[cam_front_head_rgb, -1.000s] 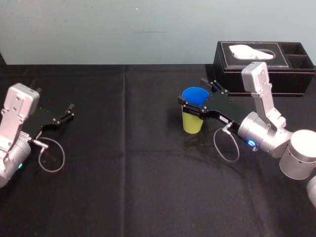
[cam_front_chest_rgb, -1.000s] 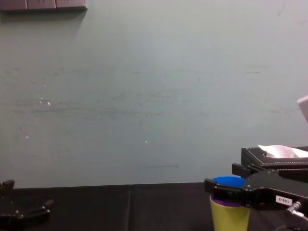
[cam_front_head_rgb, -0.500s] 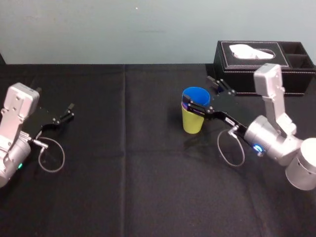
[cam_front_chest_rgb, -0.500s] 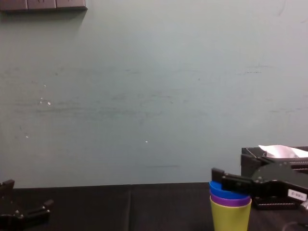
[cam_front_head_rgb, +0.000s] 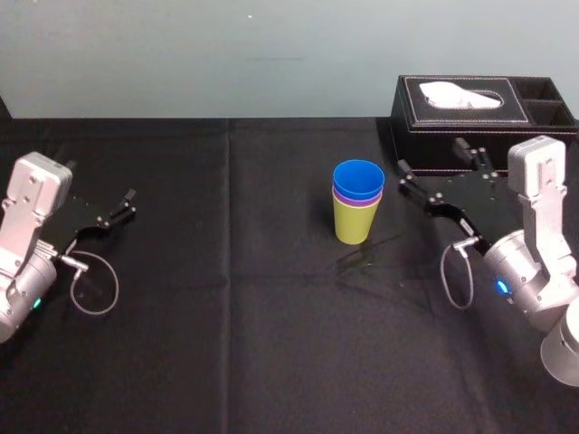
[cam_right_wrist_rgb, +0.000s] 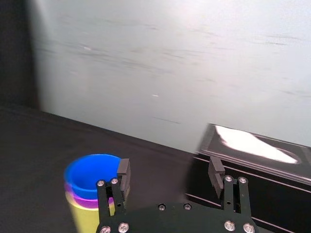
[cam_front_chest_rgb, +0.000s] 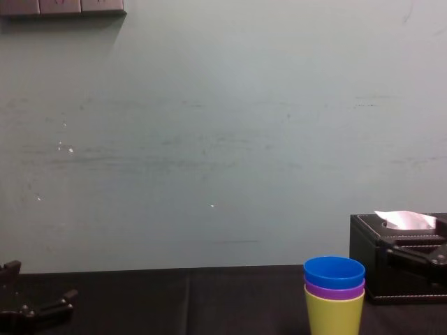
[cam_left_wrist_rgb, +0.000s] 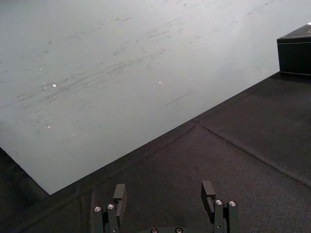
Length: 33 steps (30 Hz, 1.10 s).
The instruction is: Stack the three plastic cups sequentially using one hand.
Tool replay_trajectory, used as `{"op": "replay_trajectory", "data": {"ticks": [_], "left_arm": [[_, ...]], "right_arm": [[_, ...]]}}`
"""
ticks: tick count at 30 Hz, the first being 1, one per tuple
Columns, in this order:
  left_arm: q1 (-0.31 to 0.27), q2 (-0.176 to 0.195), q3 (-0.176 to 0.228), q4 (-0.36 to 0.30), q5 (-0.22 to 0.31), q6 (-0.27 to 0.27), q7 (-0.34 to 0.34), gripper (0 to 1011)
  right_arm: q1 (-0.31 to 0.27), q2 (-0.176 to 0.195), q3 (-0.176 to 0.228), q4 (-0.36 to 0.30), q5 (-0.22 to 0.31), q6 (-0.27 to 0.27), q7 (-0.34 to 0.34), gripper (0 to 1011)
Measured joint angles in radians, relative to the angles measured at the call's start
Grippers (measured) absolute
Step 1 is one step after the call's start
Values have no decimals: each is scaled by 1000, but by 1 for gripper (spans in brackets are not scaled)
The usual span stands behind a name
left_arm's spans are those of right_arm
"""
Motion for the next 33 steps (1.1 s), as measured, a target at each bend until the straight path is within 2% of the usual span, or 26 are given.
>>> {"op": "replay_trajectory", "data": {"ticks": [6,11,16,33], "left_arm": [[0,0,0,0,0,0,0,1011],[0,0,0,0,0,0,0,1011],[0,0,0,0,0,0,0,1011],[0,0,0,0,0,0,0,1011]], "right_arm": [[-14,-30,22,21,-89,-2,-108,1003],[-15,-45,28,51,-132,-5,-134,1003],[-14,-50,28,74,-140,-5,-118,1003],[-15,-50,28,69,-142,-6,-124,1003]]}}
